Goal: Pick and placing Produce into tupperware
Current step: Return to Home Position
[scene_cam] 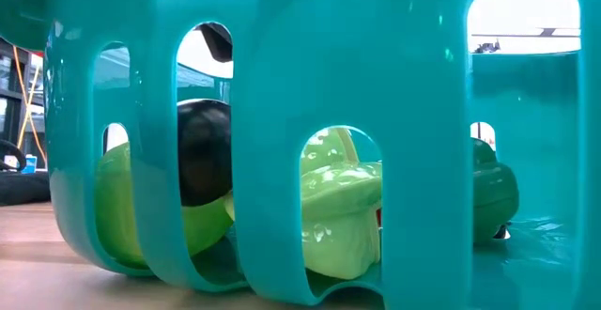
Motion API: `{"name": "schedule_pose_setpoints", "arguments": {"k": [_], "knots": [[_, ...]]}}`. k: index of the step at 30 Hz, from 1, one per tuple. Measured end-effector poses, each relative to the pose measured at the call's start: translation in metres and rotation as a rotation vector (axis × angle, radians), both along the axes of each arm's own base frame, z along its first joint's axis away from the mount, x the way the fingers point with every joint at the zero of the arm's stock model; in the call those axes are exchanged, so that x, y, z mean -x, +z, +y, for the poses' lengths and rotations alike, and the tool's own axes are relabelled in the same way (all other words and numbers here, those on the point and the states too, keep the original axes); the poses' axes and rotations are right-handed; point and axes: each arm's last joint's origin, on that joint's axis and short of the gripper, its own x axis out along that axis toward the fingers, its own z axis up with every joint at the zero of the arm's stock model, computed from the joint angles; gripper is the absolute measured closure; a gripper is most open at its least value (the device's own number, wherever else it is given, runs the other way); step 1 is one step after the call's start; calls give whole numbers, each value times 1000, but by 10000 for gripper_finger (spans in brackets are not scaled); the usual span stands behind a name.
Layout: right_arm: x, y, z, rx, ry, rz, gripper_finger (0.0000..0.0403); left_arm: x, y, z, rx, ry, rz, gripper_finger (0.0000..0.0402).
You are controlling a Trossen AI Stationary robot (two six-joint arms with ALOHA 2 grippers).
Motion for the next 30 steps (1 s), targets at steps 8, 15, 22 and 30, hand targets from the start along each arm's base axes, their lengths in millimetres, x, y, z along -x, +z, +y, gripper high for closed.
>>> {"name": "schedule_pose_setpoints", "arguments": {"k": [8,15,22,30], "knots": [[10,33,-11,32,-33,-116,133,1,24,19,60,20,-40,293],[45,86,-41,70,-138,-311,140,11,73,58,58,63,-186,380],[86,114,-72,-15,-206,-440,226,36,127,90,-42,147,-355,387],[109,126,-88,-37,-168,-507,377,76,178,115,-165,224,-527,397]]}}
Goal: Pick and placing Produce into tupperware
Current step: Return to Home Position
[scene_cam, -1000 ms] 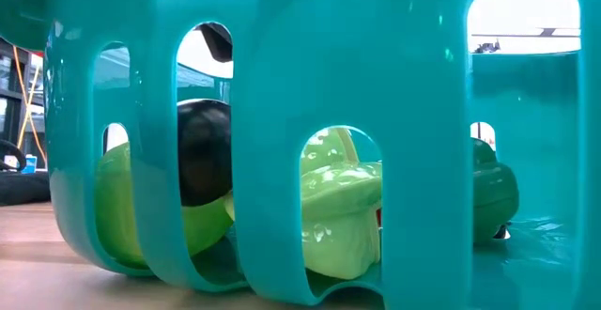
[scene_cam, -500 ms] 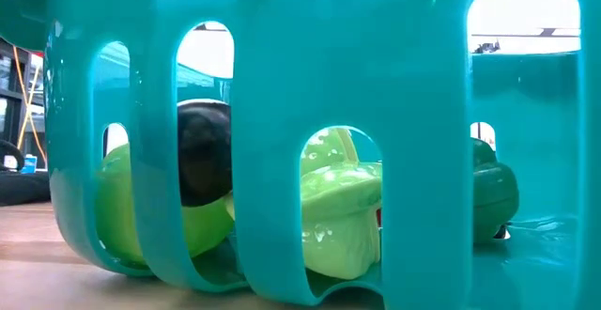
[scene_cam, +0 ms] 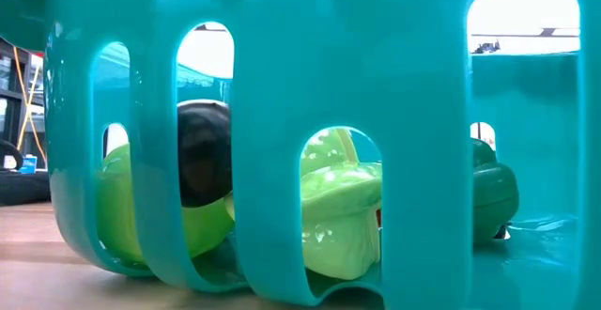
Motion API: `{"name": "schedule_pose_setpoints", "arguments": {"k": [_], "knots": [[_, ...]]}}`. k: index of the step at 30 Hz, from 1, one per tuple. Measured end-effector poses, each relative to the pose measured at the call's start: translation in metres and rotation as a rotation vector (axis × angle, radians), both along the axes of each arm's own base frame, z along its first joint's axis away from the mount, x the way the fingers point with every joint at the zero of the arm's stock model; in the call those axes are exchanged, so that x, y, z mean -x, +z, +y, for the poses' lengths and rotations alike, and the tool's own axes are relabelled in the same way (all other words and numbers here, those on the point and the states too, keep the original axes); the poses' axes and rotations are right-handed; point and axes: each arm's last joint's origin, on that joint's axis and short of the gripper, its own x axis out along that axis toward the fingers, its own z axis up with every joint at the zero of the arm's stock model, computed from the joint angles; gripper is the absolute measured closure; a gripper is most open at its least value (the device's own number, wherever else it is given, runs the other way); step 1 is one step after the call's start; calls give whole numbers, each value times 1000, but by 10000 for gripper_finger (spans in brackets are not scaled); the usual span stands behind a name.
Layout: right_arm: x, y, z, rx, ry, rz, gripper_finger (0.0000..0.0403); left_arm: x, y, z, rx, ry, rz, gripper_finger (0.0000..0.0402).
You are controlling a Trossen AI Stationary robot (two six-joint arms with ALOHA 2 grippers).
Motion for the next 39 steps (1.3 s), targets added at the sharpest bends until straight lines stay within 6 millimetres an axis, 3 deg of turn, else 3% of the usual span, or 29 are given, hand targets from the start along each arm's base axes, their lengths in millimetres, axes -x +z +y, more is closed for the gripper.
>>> {"name": "schedule_pose_setpoints", "arguments": {"k": [2,12,19,24,31,39], "knots": [[4,2,-3,6,22,-12,395,9,11,6,-14,12,-42,396],[17,8,-24,32,-12,-49,402,60,49,47,-95,96,-142,400],[45,11,-47,10,-87,-102,403,96,64,66,-135,158,-169,401],[66,-3,-59,-42,-127,-180,403,119,73,74,-159,201,-191,401],[77,-42,-63,-167,-89,-339,403,150,52,74,-120,265,-251,401],[78,-80,-61,-204,26,-576,403,189,-1,65,19,334,-423,402]]}}
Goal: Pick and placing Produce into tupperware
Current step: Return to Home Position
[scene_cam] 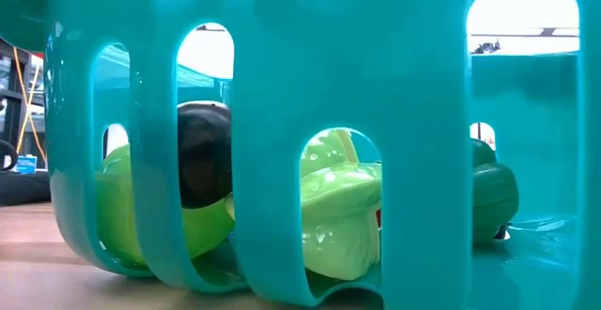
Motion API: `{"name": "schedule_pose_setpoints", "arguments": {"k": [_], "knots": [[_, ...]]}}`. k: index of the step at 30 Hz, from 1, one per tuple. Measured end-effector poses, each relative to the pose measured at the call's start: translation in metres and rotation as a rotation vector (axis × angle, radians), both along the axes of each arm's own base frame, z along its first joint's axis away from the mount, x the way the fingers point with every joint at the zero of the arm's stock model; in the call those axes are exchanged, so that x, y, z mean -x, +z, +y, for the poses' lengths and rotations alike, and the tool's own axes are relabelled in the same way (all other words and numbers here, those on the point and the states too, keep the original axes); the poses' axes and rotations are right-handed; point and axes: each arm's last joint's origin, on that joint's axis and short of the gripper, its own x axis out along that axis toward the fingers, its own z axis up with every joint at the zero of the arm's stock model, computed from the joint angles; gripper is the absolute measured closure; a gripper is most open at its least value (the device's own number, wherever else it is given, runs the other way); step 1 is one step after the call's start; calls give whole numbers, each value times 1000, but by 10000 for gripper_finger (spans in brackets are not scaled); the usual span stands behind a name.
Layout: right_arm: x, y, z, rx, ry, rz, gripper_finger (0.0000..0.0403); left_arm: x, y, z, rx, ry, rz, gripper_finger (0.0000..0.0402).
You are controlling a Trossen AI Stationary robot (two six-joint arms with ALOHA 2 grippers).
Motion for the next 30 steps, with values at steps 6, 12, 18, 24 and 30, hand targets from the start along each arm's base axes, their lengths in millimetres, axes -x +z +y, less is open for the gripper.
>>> {"name": "schedule_pose_setpoints", "arguments": {"k": [6,12,18,24,30], "knots": [[1,-22,3,-14,84,-255,403,20,-33,-4,46,10,-119,402],[1,-46,3,-35,79,-259,403,20,-51,-4,73,14,-102,402],[-3,-57,3,-27,49,-198,403,15,-54,-3,58,11,-70,402],[-7,-63,-1,4,-41,-129,403,12,-55,-3,51,8,-54,402],[-11,-71,-5,17,-130,-49,403,12,-55,-3,53,9,-50,402]]}}
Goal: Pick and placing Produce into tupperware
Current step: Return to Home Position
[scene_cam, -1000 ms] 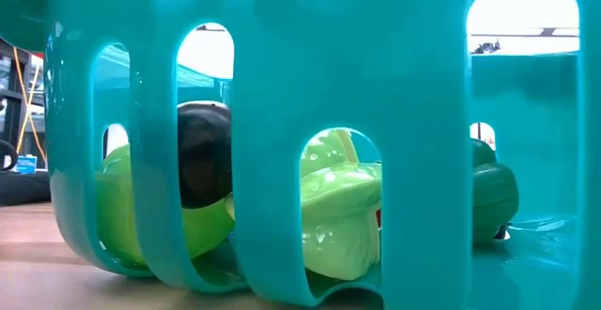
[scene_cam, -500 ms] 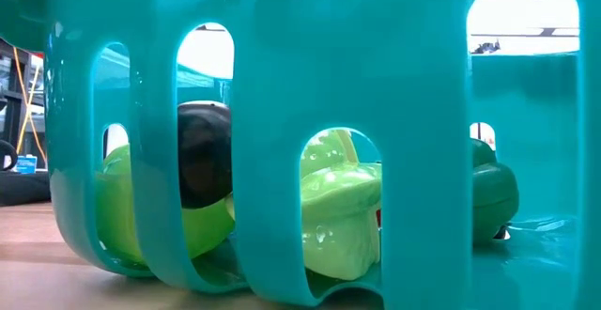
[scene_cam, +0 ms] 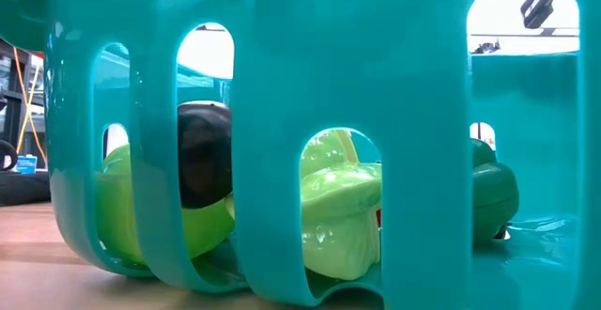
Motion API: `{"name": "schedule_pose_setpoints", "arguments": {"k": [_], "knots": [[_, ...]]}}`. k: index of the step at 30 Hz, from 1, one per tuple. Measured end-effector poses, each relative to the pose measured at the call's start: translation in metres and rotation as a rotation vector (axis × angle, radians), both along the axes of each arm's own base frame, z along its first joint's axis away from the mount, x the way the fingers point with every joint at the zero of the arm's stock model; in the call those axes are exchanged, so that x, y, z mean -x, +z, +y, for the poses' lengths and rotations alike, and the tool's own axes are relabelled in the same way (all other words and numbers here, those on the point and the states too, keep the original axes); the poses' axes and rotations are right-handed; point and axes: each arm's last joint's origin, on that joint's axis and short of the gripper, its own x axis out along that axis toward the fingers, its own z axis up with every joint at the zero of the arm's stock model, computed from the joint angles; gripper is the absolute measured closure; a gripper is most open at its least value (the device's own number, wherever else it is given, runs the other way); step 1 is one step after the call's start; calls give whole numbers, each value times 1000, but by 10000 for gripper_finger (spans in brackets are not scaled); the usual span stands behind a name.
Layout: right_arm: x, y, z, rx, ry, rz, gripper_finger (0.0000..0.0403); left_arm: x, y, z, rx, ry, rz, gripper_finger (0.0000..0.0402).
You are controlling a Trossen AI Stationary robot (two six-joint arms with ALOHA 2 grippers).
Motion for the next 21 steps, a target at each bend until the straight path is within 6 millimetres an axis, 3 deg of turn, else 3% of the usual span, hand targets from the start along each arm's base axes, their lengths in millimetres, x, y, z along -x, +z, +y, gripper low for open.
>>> {"name": "schedule_pose_setpoints", "arguments": {"k": [5,9,14,21], "knots": [[-13,-12,-6,11,-145,159,403,0,-1,0,0,13,12,402],[-31,-28,-9,6,-109,253,403,0,-2,1,-15,27,29,402],[-49,-59,-15,-82,28,188,403,-2,-19,2,-18,32,42,402],[-48,-62,-25,-38,57,126,403,-2,-47,1,-19,26,-14,402]]}}
